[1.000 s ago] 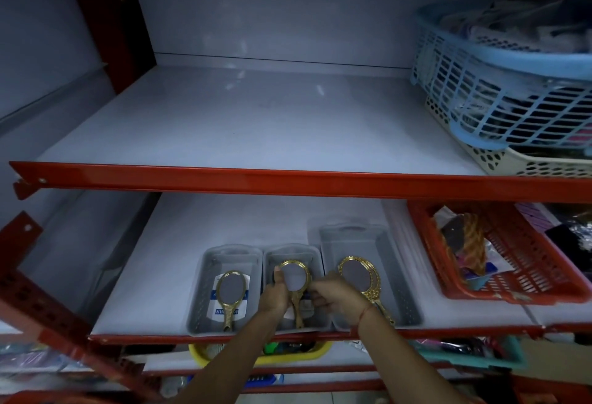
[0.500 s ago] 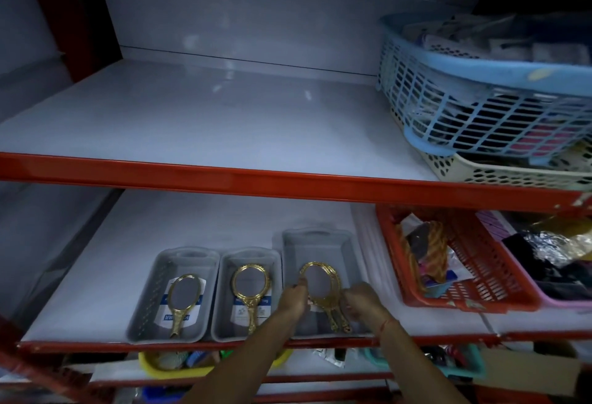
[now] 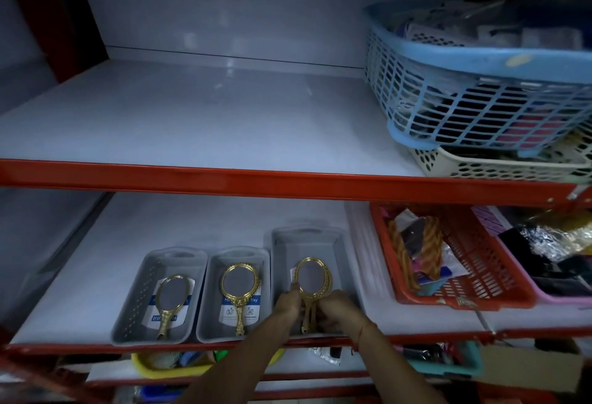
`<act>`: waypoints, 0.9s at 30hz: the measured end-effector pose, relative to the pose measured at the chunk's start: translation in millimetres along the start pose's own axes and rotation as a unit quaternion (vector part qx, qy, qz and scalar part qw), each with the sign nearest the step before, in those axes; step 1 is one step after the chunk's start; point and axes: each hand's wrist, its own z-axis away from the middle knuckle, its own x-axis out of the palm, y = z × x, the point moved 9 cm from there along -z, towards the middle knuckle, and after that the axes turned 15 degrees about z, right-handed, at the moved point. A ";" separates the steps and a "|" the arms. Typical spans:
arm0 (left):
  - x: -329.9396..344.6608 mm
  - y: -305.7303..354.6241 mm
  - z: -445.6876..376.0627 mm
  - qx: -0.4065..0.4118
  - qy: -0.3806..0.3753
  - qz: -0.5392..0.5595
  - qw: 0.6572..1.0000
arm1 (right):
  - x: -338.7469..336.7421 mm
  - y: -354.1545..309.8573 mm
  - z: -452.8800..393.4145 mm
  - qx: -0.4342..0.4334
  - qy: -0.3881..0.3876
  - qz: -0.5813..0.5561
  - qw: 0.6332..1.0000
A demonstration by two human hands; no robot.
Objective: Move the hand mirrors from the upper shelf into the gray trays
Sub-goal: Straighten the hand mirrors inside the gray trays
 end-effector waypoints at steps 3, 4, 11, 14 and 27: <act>-3.6 0.5 -3.6 0.005 0.012 -0.010 1.000 | 4.5 -0.4 -0.5 -0.002 -0.020 -0.018 1.000; -3.9 1.1 -2.5 0.006 0.011 -0.020 1.000 | 4.7 0.1 -1.2 0.000 -0.022 -0.025 0.999; -1.8 -2.5 -6.7 -0.004 0.000 -0.097 0.995 | -8.9 12.0 -7.7 0.036 0.015 -0.048 0.998; -4.2 -4.8 -11.3 -0.005 0.002 -0.077 0.997 | -6.1 10.5 -8.7 0.042 -0.002 -0.061 0.997; 9.0 -11.7 -3.2 0.014 -0.040 -0.087 0.995 | 1.5 19.5 -16.3 0.052 -0.030 -0.109 0.992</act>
